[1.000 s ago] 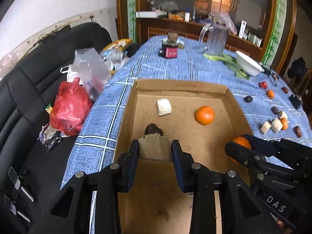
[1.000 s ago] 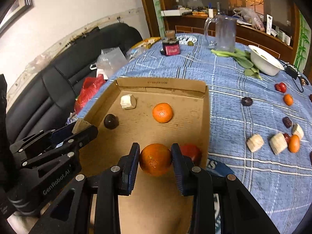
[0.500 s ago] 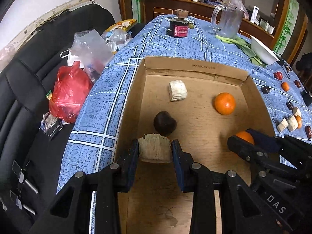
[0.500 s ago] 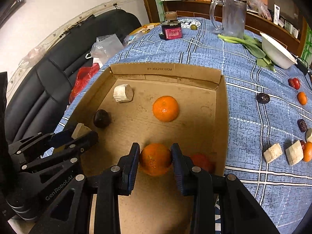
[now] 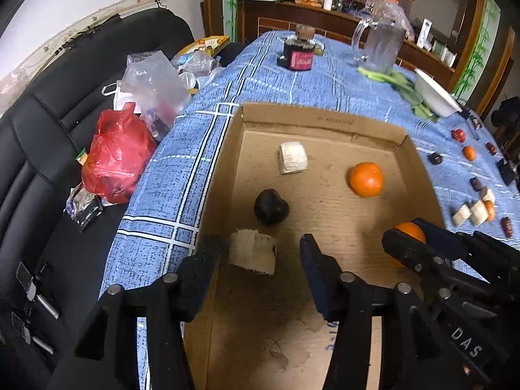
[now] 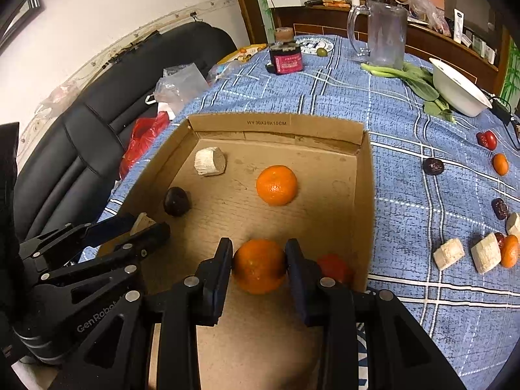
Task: Organize fruits
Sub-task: 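Open both tools to drop the white piece and orange into the box, then withdraw both open tools from the box toward the remaining fruit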
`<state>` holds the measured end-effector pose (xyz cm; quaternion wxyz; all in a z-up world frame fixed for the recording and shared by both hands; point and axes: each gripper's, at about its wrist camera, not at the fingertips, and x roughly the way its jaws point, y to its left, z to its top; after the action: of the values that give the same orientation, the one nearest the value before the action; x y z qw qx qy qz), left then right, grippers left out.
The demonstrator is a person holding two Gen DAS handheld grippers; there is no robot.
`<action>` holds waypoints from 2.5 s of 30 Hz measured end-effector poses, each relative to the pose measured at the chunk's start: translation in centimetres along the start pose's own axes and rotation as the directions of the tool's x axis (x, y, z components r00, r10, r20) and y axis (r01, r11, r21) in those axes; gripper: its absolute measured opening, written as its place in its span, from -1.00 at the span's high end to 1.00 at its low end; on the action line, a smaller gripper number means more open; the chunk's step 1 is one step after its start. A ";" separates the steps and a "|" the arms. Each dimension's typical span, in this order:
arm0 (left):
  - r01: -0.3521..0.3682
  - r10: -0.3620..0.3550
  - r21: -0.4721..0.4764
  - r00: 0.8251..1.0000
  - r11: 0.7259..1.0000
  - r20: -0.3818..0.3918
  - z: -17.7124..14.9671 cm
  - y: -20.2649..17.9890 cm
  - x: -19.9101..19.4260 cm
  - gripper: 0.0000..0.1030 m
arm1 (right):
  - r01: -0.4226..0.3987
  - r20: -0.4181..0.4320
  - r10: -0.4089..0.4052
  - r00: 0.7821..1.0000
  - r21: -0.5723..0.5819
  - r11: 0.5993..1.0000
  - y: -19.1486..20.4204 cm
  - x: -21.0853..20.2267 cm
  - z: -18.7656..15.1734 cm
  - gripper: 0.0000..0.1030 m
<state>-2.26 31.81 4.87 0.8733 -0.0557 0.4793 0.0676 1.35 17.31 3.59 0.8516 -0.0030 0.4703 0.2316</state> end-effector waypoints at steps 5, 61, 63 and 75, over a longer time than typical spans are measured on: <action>0.015 -0.013 -0.051 0.999 0.999 0.038 -0.2 1.0 -2.1 -0.26 | -0.019 0.045 0.017 0.999 0.023 1.000 -0.9 -2.6 -0.4 0.29; -0.104 0.029 0.209 0.942 0.972 0.335 -9.8 -16.4 -11.9 -0.57 | -0.030 0.232 -0.027 0.972 0.239 0.971 -12.3 -13.6 -11.7 -0.08; -0.102 0.025 0.218 0.943 0.971 0.332 -9.7 -16.9 -11.7 -0.57 | -0.030 0.231 -0.028 0.973 0.243 0.970 -12.7 -13.7 -11.8 -0.08; -0.088 0.010 0.255 0.956 0.963 0.292 -9.6 -18.9 -10.2 -0.57 | -0.021 0.217 -0.044 0.975 0.291 0.957 -15.6 -13.7 -12.5 -0.09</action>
<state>-12.43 10.96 9.00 0.9313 0.0840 0.3530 0.0320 -8.63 -4.82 4.30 0.8910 0.1455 0.4015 0.1539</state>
